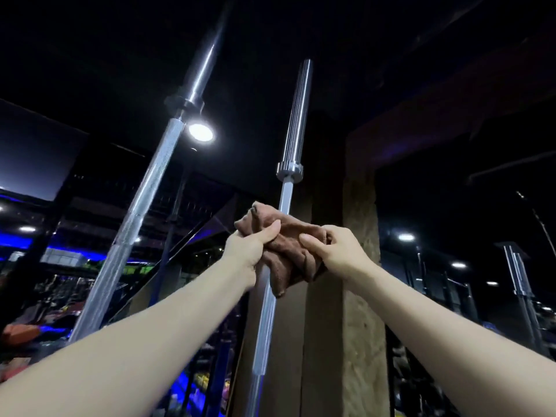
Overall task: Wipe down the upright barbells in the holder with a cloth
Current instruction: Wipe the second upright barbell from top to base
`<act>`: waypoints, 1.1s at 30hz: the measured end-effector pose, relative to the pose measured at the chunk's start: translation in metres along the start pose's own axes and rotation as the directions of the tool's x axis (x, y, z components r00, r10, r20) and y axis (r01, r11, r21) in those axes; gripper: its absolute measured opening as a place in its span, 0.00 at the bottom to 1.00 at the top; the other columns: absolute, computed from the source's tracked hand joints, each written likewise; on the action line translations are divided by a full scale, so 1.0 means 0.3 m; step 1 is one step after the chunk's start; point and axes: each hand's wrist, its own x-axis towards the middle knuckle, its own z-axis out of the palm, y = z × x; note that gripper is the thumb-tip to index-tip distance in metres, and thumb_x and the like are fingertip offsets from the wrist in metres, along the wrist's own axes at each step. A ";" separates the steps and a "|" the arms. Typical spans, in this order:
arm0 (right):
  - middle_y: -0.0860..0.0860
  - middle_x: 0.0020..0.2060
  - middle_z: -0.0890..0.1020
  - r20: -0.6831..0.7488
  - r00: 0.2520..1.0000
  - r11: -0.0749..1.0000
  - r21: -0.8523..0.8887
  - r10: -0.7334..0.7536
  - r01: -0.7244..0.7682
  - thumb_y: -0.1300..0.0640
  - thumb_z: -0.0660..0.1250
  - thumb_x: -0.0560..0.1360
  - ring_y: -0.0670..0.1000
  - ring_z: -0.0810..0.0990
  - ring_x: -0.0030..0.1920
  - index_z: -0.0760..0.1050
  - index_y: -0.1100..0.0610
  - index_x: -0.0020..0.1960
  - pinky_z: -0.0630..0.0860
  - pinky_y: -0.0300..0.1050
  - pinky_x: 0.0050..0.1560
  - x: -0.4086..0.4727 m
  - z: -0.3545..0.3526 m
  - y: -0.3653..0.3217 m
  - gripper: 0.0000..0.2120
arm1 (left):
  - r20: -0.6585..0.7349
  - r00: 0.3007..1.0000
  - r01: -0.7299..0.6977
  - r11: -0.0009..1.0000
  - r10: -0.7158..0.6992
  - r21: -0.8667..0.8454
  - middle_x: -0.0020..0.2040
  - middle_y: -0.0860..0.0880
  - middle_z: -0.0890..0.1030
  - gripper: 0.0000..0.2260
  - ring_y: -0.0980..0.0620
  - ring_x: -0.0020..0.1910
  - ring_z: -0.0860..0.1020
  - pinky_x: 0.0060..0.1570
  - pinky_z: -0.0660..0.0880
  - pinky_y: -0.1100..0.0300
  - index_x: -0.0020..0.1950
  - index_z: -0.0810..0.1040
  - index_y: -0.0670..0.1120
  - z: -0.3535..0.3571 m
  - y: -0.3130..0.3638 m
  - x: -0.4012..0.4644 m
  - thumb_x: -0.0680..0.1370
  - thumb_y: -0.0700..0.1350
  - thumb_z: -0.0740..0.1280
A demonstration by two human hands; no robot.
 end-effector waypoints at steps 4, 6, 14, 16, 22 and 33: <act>0.53 0.38 0.79 0.094 0.996 0.995 0.094 0.006 -0.014 0.49 0.66 0.77 0.47 0.76 0.37 0.78 0.63 0.49 0.74 0.37 0.36 0.135 0.004 0.037 0.16 | -0.021 0.989 -0.145 0.985 0.147 0.095 0.47 0.40 0.83 0.09 0.42 0.47 0.82 0.53 0.78 0.46 0.46 0.79 0.43 0.017 0.048 0.159 0.69 0.40 0.76; 0.53 0.39 0.79 0.055 0.998 0.994 0.111 -0.006 0.000 0.46 0.64 0.77 0.48 0.75 0.39 0.79 0.61 0.48 0.74 0.43 0.41 0.211 0.013 0.065 0.17 | -0.059 0.967 -0.237 0.960 0.248 0.145 0.45 0.43 0.83 0.09 0.44 0.46 0.82 0.54 0.78 0.46 0.44 0.77 0.45 0.017 0.076 0.239 0.69 0.40 0.76; 0.49 0.40 0.78 -0.105 0.993 0.997 0.055 -0.048 0.054 0.47 0.64 0.78 0.49 0.76 0.43 0.77 0.57 0.52 0.75 0.45 0.50 0.480 0.049 0.224 0.13 | -0.047 0.768 -0.495 0.638 0.639 0.590 0.56 0.44 0.76 0.18 0.48 0.52 0.77 0.47 0.71 0.61 0.54 0.69 0.44 0.043 0.105 0.475 0.71 0.44 0.74; 0.48 0.39 0.77 -0.129 0.988 0.996 0.020 -0.080 0.083 0.48 0.64 0.78 0.48 0.75 0.43 0.77 0.57 0.52 0.73 0.43 0.49 0.531 0.057 0.272 0.13 | 0.001 0.716 -0.540 0.554 0.698 0.634 0.53 0.47 0.75 0.16 0.51 0.48 0.75 0.40 0.68 0.69 0.53 0.69 0.45 0.067 0.106 0.515 0.71 0.42 0.73; 0.50 0.47 0.78 -0.215 0.952 0.972 0.037 -0.217 0.230 0.49 0.64 0.78 0.51 0.77 0.51 0.75 0.59 0.60 0.74 0.45 0.54 0.691 0.099 0.395 0.16 | 0.118 0.514 -0.527 0.205 0.850 0.824 0.58 0.47 0.73 0.17 0.52 0.46 0.73 0.42 0.66 0.66 0.50 0.69 0.47 0.171 0.107 0.625 0.69 0.42 0.74; 0.54 0.63 0.74 -0.213 0.843 0.776 0.331 -0.494 0.538 0.53 0.64 0.79 0.53 0.75 0.62 0.68 0.57 0.69 0.71 0.51 0.65 0.944 0.156 0.445 0.20 | 0.364 0.348 -0.243 -0.292 0.864 0.925 0.60 0.45 0.72 0.27 0.46 0.61 0.72 0.57 0.72 0.52 0.61 0.74 0.45 0.370 0.084 0.790 0.72 0.63 0.67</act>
